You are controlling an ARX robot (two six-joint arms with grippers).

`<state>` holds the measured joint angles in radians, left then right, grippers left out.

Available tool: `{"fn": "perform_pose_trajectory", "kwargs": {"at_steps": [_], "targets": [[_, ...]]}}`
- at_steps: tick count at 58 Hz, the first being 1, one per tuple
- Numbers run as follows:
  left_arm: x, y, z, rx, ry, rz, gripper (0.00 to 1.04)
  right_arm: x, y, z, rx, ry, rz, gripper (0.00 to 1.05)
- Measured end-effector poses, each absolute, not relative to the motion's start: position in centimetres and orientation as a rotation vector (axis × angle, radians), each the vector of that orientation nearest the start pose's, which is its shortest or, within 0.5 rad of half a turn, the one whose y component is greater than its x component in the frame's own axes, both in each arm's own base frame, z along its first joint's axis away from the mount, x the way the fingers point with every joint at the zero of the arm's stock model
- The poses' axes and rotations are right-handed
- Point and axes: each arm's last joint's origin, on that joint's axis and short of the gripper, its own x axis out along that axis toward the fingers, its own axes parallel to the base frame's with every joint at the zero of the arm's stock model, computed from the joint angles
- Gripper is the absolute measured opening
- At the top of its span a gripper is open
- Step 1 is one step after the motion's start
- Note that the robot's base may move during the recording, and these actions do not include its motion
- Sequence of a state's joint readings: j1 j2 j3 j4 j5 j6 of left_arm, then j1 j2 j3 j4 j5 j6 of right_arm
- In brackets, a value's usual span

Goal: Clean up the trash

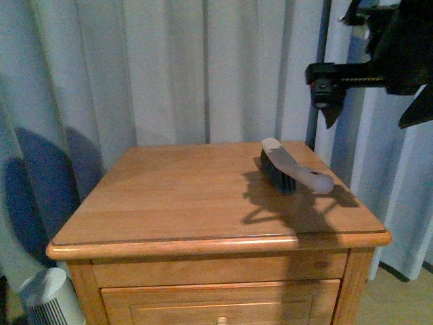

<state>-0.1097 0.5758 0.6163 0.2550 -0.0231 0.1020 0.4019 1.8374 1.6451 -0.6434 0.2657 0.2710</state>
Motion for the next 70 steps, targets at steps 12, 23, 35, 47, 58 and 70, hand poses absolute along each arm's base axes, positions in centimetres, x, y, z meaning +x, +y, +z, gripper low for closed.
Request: {"fn": "perform_pose_trajectory", "kwargs": {"at_steps": [12,23,35,47,58,70], "targets": [[13.3,-1.4,34.5,0.082,-0.299,-0.071,0.28,39.4,17.4,27.9,-0.013,0.827,0.028,0.97],[13.3,-1.4,34.5,0.082,-0.299,-0.071,0.28,40.0,18.8,25.4,-0.008,0.874,0.024,0.97],[13.3,-1.4,34.5,0.082,-0.299,-0.071,0.28,40.7,19.5,23.2,-0.007,0.896,-0.012,0.97],[13.3,-1.4,34.5,0.082,-0.299,-0.071,0.28,41.0,19.5,22.5,-0.014,0.905,-0.024,0.97],[13.3,-1.4,34.5,0.082,-0.299,-0.071,0.28,41.1,19.4,22.3,-0.008,0.903,-0.027,0.86],[13.3,-1.4,34.5,0.082,-0.299,-0.071,0.28,41.2,19.4,22.2,0.000,0.893,-0.025,0.49]]}}
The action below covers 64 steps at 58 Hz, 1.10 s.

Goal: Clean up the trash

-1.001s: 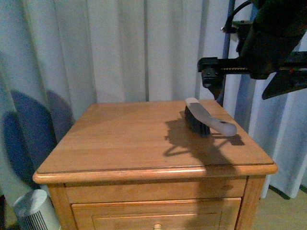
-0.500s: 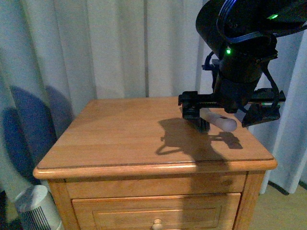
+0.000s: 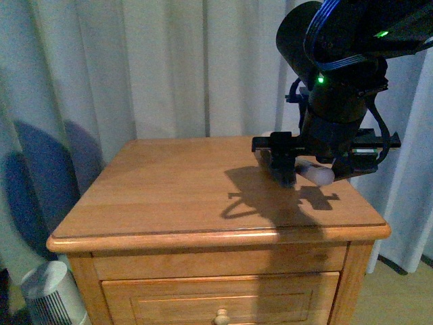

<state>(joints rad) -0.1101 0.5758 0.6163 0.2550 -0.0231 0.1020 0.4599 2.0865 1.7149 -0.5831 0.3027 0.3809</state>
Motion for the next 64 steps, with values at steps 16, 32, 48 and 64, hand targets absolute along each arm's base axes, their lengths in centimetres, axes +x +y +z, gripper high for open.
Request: {"fn": "perform_pose_trajectory", "kwargs": {"at_steps": [16,32,48,64], "targets": [[13.3,-1.4,34.5,0.082,-0.299,-0.071,0.28,41.0,19.4,21.9,-0.006,0.891,-0.029,0.20],[13.3,-1.4,34.5,0.082,-0.299,-0.071,0.28,40.2,19.1,23.0,-0.030,0.826,-0.031,0.20],[13.3,-1.4,34.5,0.082,-0.299,-0.071,0.28,37.5,18.2,28.6,-0.093,0.549,-0.020,0.20],[13.3,-1.4,34.5,0.081,-0.299,-0.071,0.28,31.4,15.2,33.4,-0.134,0.208,-0.065,0.20]]}}
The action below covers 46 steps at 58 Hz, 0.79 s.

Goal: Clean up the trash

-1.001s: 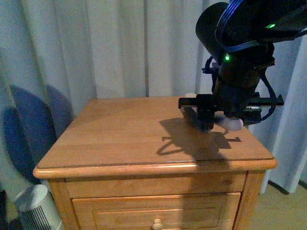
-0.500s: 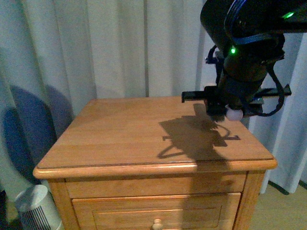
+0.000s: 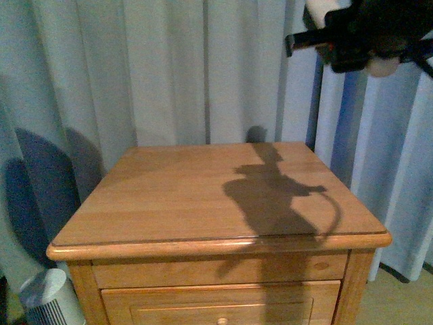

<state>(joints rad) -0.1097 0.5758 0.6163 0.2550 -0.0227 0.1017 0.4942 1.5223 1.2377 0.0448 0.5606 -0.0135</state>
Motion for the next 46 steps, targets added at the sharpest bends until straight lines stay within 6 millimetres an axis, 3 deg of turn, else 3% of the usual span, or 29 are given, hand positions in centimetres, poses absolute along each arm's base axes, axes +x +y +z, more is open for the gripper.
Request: {"fn": "perform_pose_trajectory", "kwargs": {"at_steps": [17,25,35,46], "targets": [[13.3,-1.4,34.5,0.081,-0.299,-0.071,0.28,22.7,11.7,35.2,-0.161,-0.110,-0.112,0.20],[13.3,-1.4,34.5,0.081,-0.299,-0.072,0.28,18.0,9.5,34.2,-0.161,-0.167,-0.156,0.20],[13.3,-1.4,34.5,0.081,-0.299,-0.071,0.28,15.3,8.0,33.0,-0.152,-0.182,-0.206,0.20],[13.3,-1.4,34.5,0.080,-0.299,-0.071,0.28,14.4,7.4,33.1,-0.145,-0.188,-0.210,0.20]]}}
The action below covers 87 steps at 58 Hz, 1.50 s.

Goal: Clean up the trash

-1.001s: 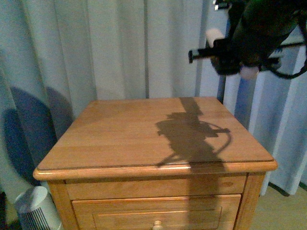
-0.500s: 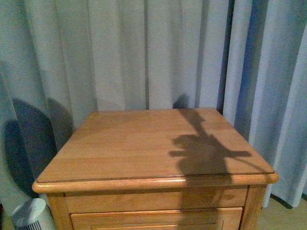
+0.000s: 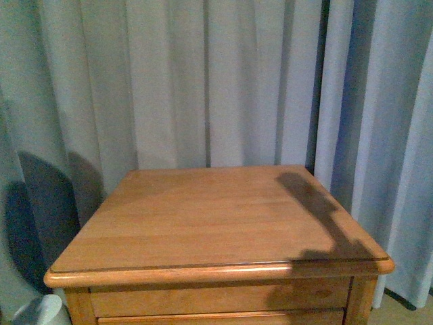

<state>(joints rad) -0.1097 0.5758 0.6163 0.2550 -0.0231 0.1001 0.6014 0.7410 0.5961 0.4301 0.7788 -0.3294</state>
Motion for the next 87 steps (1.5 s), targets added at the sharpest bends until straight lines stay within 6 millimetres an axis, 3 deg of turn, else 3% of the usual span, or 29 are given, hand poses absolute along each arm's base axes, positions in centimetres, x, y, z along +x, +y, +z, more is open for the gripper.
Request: {"fn": "perform_pose_trajectory", "kwargs": {"at_steps": [87], "targets": [[13.28,-1.41,34.41,0.078,-0.296,-0.074,0.28,14.35,7.79,32.91,-0.125,-0.183,-0.188,0.20]]}}
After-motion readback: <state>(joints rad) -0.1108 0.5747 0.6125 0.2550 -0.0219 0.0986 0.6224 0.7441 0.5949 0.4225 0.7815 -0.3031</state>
